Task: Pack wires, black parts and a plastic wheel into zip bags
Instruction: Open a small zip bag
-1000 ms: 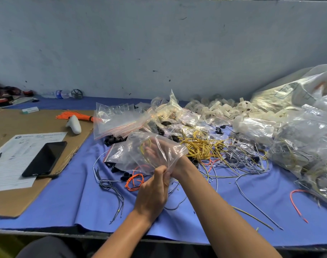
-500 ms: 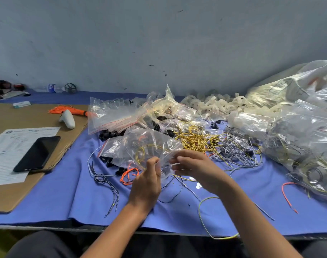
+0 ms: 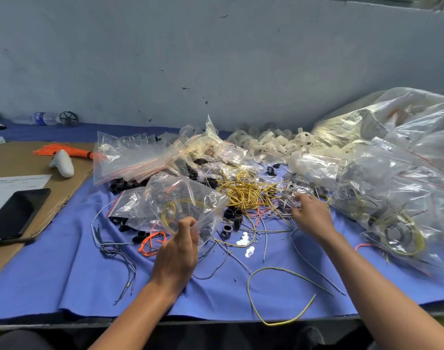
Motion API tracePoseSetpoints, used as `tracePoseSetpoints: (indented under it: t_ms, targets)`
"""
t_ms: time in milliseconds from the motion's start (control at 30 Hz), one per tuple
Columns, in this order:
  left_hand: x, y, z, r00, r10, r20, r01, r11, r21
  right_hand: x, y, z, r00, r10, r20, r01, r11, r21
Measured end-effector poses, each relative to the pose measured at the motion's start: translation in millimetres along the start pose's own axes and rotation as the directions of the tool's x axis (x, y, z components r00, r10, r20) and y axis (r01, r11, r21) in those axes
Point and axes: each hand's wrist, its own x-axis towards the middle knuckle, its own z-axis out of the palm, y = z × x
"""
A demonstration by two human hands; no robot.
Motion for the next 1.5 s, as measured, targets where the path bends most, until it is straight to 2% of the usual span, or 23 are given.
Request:
tracePoseSetpoints:
  t_ms: [100, 233, 367, 433, 533, 633, 767, 933, 1100, 1267, 1333, 1433, 1500]
  targets:
    - [0.3, 1.3, -2.4, 1.000, -0.002, 0.008, 0.002, 1.000, 0.000, 5.9, 3.3, 2.1, 0.997, 0.022, 0.080, -0.020, 0.999, -0.035]
    - [1.5, 3.7, -4.3, 1.000, 0.005, 0.011, -0.005, 1.000, 0.014, 8.3, 2.9, 2.5, 0.999, 0.005, 0.047, -0.003, 0.999, -0.047]
    - [-0.5, 1.9, -3.5, 1.000, 0.009, 0.017, -0.009, 1.000, 0.000, 10.9, 1.5, 2.0, 0.992, 0.041, 0.116, -0.031, 0.996, -0.083]
    - [-0.5, 1.1, -2.8, 1.000, 0.007, 0.024, -0.007, 1.000, 0.004, 13.1, 1.1, 1.0, 0.990, 0.067, 0.122, -0.066, 0.998, -0.007]
    - [1.0, -0.3, -1.1, 1.000, -0.002, 0.016, 0.001, 0.999, 0.039, 17.2, -2.7, -4.5, 0.995, 0.085, 0.057, -0.097, 0.966, 0.240]
    - [1.7, -1.4, 0.1, 1.000, 0.002, -0.004, -0.001, 0.998, 0.056, 19.6, -7.5, -14.8, 0.994, 0.103, 0.040, -0.110, 0.881, 0.460]
    - [0.5, -1.3, -0.5, 1.000, 0.007, -0.013, -0.007, 0.999, 0.046, 22.3, -10.0, -24.6, 0.986, 0.129, 0.109, -0.168, 0.689, 0.704]
    - [0.4, 0.1, -1.0, 1.000, 0.012, -0.011, -0.012, 0.999, 0.039, 20.0, -14.0, -33.3, 0.971, 0.126, 0.203, -0.238, 0.553, 0.799]
    - [0.6, -0.9, 0.3, 1.000, 0.000, -0.009, 0.000, 1.000, 0.025, 11.3, -26.2, -54.1, 0.975, 0.087, 0.204, -0.221, 0.442, 0.869]
    - [1.0, 0.0, -0.9, 1.000, 0.011, -0.003, -0.011, 0.999, 0.035, 0.2, -40.0, -78.7, 0.971, -0.032, 0.235, -0.224, 0.200, 0.954]
    - [0.8, -0.2, -0.8, 1.000, 0.012, 0.003, -0.012, 0.999, 0.044, -6.6, -44.3, -83.4, 0.966, -0.087, 0.244, -0.231, 0.136, 0.963]
    - [0.8, -0.4, 0.2, 1.000, 0.005, 0.001, -0.005, 0.999, 0.041, -18.5, -51.4, -84.4, 0.952, -0.172, 0.253, -0.241, 0.085, 0.967]
    - [0.5, -0.8, 0.9, 1.000, -0.001, -0.006, 0.001, 0.999, 0.036, -27.8, -56.1, -82.4, 0.937, -0.219, 0.272, -0.259, 0.086, 0.962]
